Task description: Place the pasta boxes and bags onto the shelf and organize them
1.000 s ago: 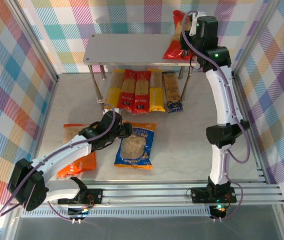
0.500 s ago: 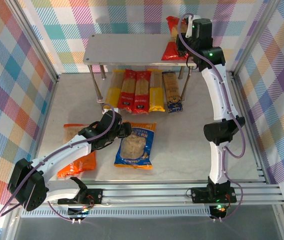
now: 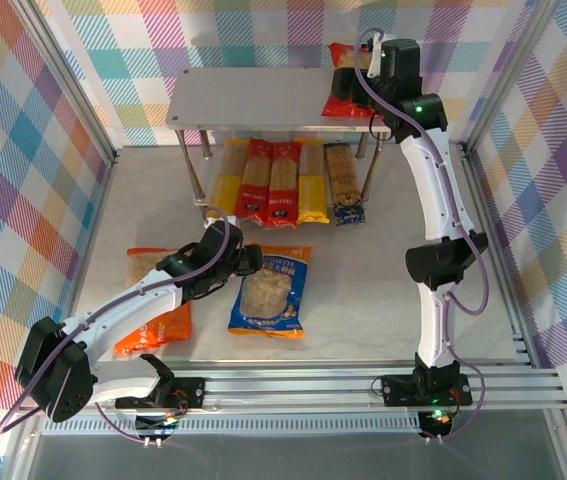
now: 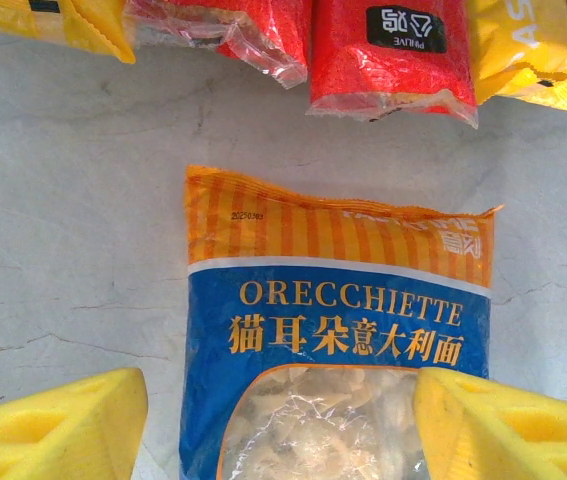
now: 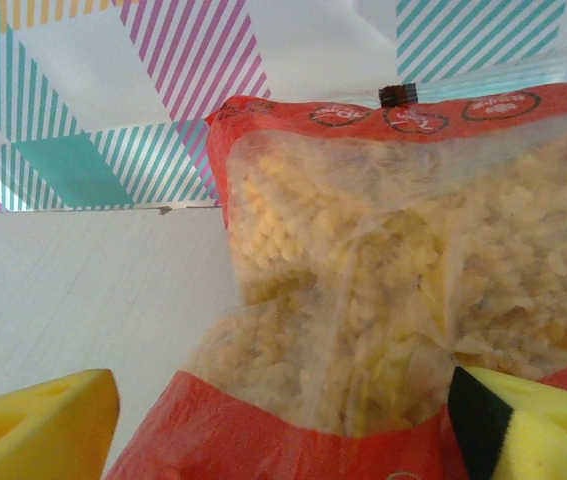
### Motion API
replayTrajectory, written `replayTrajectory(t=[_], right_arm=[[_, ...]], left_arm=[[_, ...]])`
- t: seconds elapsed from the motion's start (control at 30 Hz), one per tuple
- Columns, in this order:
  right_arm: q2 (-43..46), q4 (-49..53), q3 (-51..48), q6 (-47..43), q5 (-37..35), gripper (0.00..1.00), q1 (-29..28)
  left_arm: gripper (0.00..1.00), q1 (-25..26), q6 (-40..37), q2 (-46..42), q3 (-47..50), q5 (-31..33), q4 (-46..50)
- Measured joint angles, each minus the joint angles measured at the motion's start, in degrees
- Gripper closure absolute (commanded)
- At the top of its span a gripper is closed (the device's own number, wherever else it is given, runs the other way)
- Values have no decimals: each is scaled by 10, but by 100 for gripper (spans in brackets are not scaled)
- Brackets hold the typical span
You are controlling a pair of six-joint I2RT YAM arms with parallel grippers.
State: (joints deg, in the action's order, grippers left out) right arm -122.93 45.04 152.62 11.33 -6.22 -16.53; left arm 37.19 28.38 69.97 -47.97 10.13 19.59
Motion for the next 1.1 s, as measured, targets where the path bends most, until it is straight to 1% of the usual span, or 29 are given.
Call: replayTrajectory(t=[0.07, 0.2, 0.43, 0.5, 0.6, 0.7, 0.8, 0.83, 0.9, 1.0, 1.1], right_arm=[[6, -2, -8, 5, 9, 7, 2], [38, -5, -41, 17, 27, 0, 10], [100, -44, -75, 19, 74, 1, 15], [113, -56, -78, 19, 83, 1, 15], [128, -64, -78, 19, 90, 1, 15], [151, -63, -92, 15, 95, 1, 15], [200, -57, -149, 14, 99, 1, 15], [228, -55, -184, 13, 101, 1, 15], [278, -55, -252, 13, 104, 1, 15], [371, -63, -379, 13, 104, 1, 13], [453, -66, -485, 13, 104, 1, 8]], left_arm=[[28, 0, 0, 0, 0, 0, 1], [27, 0, -2, 0, 0, 2, 5], [26, -3, -4, -3, 0, 7, 11], [27, -3, -4, -3, 0, 7, 11], [30, -3, -3, -3, 0, 6, 11], [30, 8, -4, -3, 0, 5, 11], [28, 46, -3, -3, 0, 21, 15], [25, 62, 0, 0, 0, 25, 15], [24, 83, 7, 9, 0, 26, 14], [23, 99, 23, 35, 1, 26, 13], [23, 112, 37, 64, 2, 29, 15]])
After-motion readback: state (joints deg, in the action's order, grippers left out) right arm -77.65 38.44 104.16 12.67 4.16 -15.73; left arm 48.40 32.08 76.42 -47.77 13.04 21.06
